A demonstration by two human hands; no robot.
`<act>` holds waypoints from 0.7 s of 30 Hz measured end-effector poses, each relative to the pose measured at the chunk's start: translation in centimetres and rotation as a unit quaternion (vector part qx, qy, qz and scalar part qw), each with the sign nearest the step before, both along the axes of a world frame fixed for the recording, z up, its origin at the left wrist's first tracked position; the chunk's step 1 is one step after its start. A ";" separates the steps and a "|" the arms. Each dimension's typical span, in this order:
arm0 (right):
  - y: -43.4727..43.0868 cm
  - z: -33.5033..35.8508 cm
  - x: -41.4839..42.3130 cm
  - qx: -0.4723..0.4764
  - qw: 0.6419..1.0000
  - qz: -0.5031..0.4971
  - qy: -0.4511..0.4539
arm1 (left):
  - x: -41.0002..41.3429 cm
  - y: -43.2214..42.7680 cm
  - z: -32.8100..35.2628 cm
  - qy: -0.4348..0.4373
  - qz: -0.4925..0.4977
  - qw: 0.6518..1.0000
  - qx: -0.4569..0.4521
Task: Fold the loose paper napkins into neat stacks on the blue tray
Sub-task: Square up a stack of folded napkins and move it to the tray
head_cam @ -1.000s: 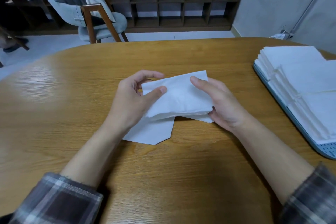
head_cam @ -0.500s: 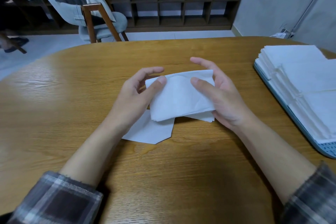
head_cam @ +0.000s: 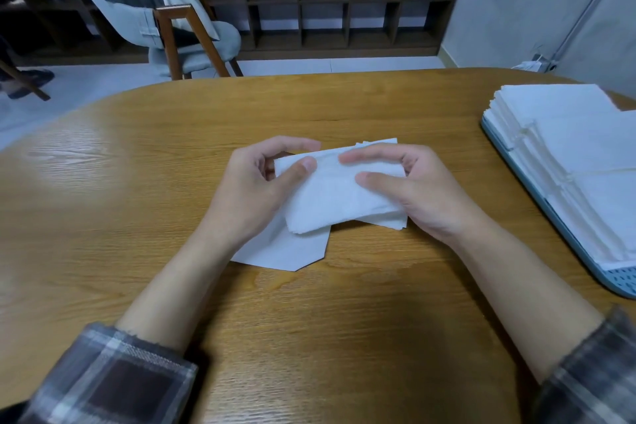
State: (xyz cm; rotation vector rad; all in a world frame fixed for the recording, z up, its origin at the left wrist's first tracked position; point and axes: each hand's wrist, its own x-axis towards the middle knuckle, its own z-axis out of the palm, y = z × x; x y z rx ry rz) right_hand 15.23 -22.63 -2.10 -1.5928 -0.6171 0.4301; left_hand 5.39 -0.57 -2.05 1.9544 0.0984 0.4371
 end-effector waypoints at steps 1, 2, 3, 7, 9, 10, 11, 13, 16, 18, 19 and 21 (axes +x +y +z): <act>0.0 -0.2 0.1 -0.018 0.999 -0.038 -0.025 | 0.1 0.3 -0.3 0.006 0.008 0.999 0.038; 0.1 -0.3 0.3 -0.039 0.995 -0.077 -0.058 | 0.2 0.6 -0.6 0.021 0.021 0.996 0.089; 0.1 -0.3 0.5 -0.061 0.987 -0.115 -0.093 | 0.2 0.9 -0.8 0.046 0.033 0.988 0.143; -0.1 -0.4 1.2 -0.088 0.969 -0.197 -0.119 | -0.1 1.3 -0.6 0.136 0.000 0.963 0.233; -0.1 -0.4 1.0 -0.091 0.968 -0.198 -0.123 | -0.4 1.3 -0.1 0.161 -0.056 0.958 0.232; 0.0 -0.5 1.0 -0.091 0.969 -0.195 -0.125 | -0.5 1.4 0.1 0.170 -0.083 0.953 0.235; 0.0 -0.5 0.9 -0.092 0.969 -0.191 -0.127 | -0.5 1.5 0.2 0.177 -0.106 0.949 0.238; 0.1 -0.6 1.0 -0.093 0.970 -0.187 -0.127 | -0.4 1.7 0.2 0.188 -0.133 0.948 0.221; 0.2 -0.8 1.0 -0.098 0.970 -0.184 -0.126 | -0.3 1.7 0.1 0.195 -0.155 0.949 0.194; 0.1 -0.7 0.9 -0.098 0.971 -0.181 -0.124 | -0.3 1.5 0.1 0.183 -0.161 0.951 0.191; 0.1 -0.7 0.9 -0.094 0.972 -0.176 -0.123 | -0.3 1.4 0.0 0.167 -0.159 0.957 0.179; 0.2 -0.4 0.6 -0.073 0.979 -0.148 -0.117 | -0.1 1.1 -0.2 0.113 -0.146 0.974 0.132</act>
